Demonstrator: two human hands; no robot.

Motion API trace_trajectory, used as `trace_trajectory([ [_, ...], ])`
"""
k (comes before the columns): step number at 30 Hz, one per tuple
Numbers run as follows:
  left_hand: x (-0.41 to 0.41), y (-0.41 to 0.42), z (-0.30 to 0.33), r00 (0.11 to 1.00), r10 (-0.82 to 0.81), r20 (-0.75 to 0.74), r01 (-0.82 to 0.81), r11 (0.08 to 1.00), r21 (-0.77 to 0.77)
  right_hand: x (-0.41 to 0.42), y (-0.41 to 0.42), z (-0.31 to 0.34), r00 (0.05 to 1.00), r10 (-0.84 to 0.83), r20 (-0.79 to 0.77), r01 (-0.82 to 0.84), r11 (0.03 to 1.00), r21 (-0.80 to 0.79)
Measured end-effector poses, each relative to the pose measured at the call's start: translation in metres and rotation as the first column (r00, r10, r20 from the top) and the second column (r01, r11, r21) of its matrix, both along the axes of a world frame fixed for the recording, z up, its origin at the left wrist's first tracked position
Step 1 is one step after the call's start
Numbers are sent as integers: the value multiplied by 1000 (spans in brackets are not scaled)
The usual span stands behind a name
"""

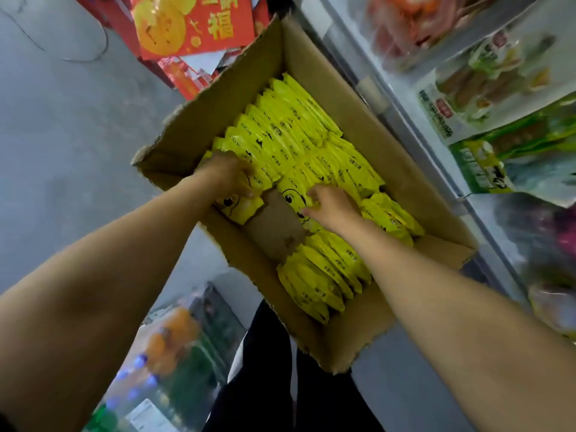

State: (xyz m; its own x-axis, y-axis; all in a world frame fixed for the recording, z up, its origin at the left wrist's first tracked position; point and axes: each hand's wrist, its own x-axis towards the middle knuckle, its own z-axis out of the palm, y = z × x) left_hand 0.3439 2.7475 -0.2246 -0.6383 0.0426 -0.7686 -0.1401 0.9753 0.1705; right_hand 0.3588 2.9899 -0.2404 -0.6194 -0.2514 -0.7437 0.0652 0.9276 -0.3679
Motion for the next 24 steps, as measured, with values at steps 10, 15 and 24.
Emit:
trace_trajectory([
  [10, -12, -25, -17, 981, -185, -56, 177, 976, -128, 2, -26, -26, 987, -36, -155, 73, 968, 238],
  [15, -12, -25, -25, 966, -240, -94, 220, 958, -183, 2, -22, -39, 969, -186, -160, 214, 960, 180],
  [24, -17, -12, 3, 995, -101, 18, 102, 987, -120, 11, 18, -9, 900, -432, 52, 429, 860, -278],
])
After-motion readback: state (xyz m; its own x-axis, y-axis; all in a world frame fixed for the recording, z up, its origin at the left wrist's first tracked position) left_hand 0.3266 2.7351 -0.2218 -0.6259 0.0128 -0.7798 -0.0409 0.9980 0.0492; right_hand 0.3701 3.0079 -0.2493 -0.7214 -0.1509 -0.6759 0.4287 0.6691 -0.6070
